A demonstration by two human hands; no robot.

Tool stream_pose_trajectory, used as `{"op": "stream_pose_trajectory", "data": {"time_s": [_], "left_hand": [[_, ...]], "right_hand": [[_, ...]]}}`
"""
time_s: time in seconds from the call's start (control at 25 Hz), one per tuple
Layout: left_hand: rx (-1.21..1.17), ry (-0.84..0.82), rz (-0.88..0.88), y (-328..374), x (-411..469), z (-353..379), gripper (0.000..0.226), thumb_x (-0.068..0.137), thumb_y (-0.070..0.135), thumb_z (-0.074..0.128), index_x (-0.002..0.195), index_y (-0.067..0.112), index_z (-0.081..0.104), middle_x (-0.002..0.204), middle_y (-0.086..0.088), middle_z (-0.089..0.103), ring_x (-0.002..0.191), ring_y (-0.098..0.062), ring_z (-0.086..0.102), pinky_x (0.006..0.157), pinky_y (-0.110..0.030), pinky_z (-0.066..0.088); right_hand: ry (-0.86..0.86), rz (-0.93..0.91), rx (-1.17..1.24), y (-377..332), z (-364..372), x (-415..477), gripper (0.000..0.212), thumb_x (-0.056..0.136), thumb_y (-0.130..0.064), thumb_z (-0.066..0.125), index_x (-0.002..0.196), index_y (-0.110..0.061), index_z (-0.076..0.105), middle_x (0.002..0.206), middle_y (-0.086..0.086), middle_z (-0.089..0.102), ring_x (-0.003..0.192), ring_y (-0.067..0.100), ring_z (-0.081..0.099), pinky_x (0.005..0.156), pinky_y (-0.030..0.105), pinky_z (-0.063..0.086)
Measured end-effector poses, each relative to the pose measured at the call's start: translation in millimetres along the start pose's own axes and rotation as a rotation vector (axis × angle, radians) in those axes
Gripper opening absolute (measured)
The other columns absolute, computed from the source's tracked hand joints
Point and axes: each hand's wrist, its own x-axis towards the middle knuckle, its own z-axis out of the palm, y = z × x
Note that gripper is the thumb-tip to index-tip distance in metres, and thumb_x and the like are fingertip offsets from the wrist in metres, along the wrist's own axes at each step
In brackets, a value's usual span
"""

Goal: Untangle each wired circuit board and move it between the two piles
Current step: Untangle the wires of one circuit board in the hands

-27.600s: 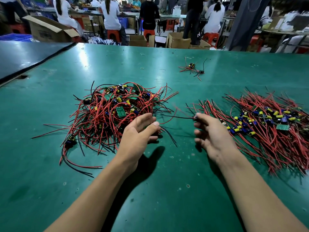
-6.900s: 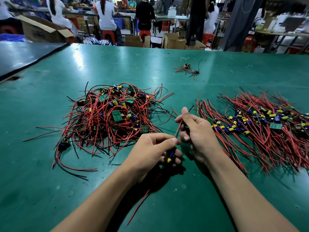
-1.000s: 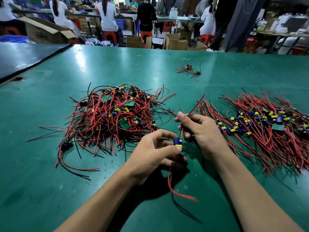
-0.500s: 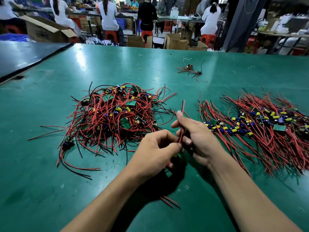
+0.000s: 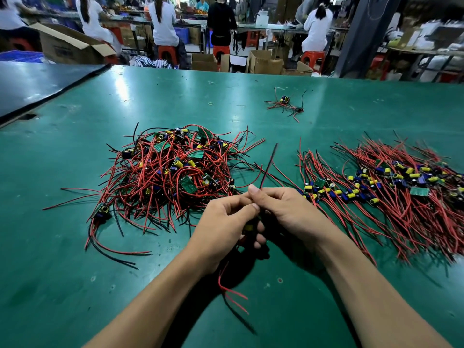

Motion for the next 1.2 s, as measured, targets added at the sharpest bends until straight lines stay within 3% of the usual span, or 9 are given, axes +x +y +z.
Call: {"op": "stream_pose_trajectory", "data": {"time_s": [0.16,0.32,0.44,0.68,0.84,1.0,1.12,1.2], "left_hand": [[0.031,-0.064,-0.027,3.8,-1.0,-0.7,0.014,0.095,0.008,0.057,0.082,0.002,0.056,0.061,-0.016,0.061,0.046,-0.024,0.058,0.045,-0.027,0.05],[0.161,-0.133,0.001,5.4,-2.9,-1.7,0.014,0.094,0.008,0.059,0.082,0.001,0.057,0.062,-0.014,0.063,0.049,-0.025,0.059,0.052,-0.03,0.047],[0.287,-0.155,0.047,3.3,-3.6,-2.0,0.019,0.092,0.011,0.064,0.078,0.001,0.059,0.065,-0.016,0.063,0.059,-0.029,0.057,0.061,-0.041,0.043],[0.376,-0.144,0.08,0.6,-3.2,-2.1,0.015,0.091,0.015,0.067,0.076,0.011,0.067,0.065,-0.013,0.064,0.061,-0.023,0.054,0.065,-0.041,0.045],[0.357,-0.072,0.109,-2.3,-2.6,0.0,0.01,0.092,0.013,0.064,0.086,0.017,0.071,0.066,-0.016,0.066,0.059,-0.023,0.056,0.06,-0.035,0.044],[0.177,0.001,0.064,-1.7,-0.5,-0.6,0.012,0.096,0.01,0.059,0.087,0.001,0.059,0.056,-0.01,0.062,0.041,-0.023,0.057,0.042,-0.025,0.047],[0.094,0.014,0.03,0.0,0.1,-2.4,0.017,0.096,0.01,0.058,0.08,0.006,0.053,0.054,-0.009,0.058,0.039,-0.022,0.055,0.04,-0.024,0.046],[0.084,-0.026,0.016,1.0,-1.5,-2.9,0.016,0.096,0.01,0.057,0.081,0.007,0.053,0.055,-0.009,0.058,0.041,-0.021,0.056,0.042,-0.024,0.046]], "right_hand": [[0.112,-0.057,-0.005,-0.3,-0.6,1.6,0.033,0.09,-0.038,0.072,0.088,-0.005,0.076,0.058,0.01,0.062,0.042,0.02,0.056,0.045,0.025,0.049],[0.32,-0.083,0.004,1.2,-5.0,8.9,0.036,0.089,-0.046,0.071,0.072,-0.014,0.076,0.047,-0.003,0.034,0.035,0.01,0.025,0.039,0.017,0.022],[0.4,-0.048,0.137,-1.7,-10.0,12.6,0.048,0.094,-0.046,0.064,0.06,-0.013,0.071,0.05,-0.007,0.033,0.036,0.006,0.021,0.037,0.015,0.016],[0.25,0.121,0.396,-8.9,-19.4,11.5,0.052,0.093,-0.043,0.063,0.048,-0.016,0.057,0.057,0.0,0.037,0.031,0.004,0.023,0.032,0.016,0.015],[0.161,0.137,0.479,-10.0,-17.2,10.6,0.043,0.082,-0.045,0.066,0.053,-0.014,0.06,0.055,-0.003,0.044,0.031,0.003,0.025,0.029,0.015,0.019],[0.135,0.002,0.153,-2.4,-5.0,8.9,0.048,0.078,-0.059,0.065,0.077,-0.013,0.076,0.058,0.0,0.048,0.04,0.008,0.037,0.037,0.018,0.029],[-0.02,-0.037,0.152,4.0,-0.6,4.5,0.034,0.086,-0.04,0.074,0.094,-0.007,0.076,0.074,0.018,0.063,0.045,0.023,0.056,0.046,0.028,0.051],[-0.013,-0.049,0.16,6.0,-3.1,4.6,0.029,0.087,-0.03,0.076,0.098,-0.003,0.075,0.073,0.019,0.066,0.045,0.024,0.058,0.047,0.031,0.053]]}}
